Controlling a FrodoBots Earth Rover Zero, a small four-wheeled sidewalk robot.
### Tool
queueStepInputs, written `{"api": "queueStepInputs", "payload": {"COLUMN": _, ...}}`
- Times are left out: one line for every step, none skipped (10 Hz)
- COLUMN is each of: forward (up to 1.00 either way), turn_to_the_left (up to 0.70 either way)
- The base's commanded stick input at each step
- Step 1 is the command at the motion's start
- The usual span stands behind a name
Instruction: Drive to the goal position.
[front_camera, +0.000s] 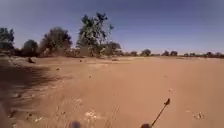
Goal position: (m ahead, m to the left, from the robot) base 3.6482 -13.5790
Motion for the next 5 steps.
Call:
{"api": "queueStepInputs", "payload": {"forward": 1.0, "turn_to_the_left": 0.0}}
{"api": "queueStepInputs", "payload": {"forward": 1.0, "turn_to_the_left": 0.0}}
{"api": "queueStepInputs", "payload": {"forward": 1.0, "turn_to_the_left": 0.0}}
{"api": "queueStepInputs", "payload": {"forward": 1.0, "turn_to_the_left": 0.0}}
{"api": "queueStepInputs", "payload": {"forward": 1.0, "turn_to_the_left": -0.27}}
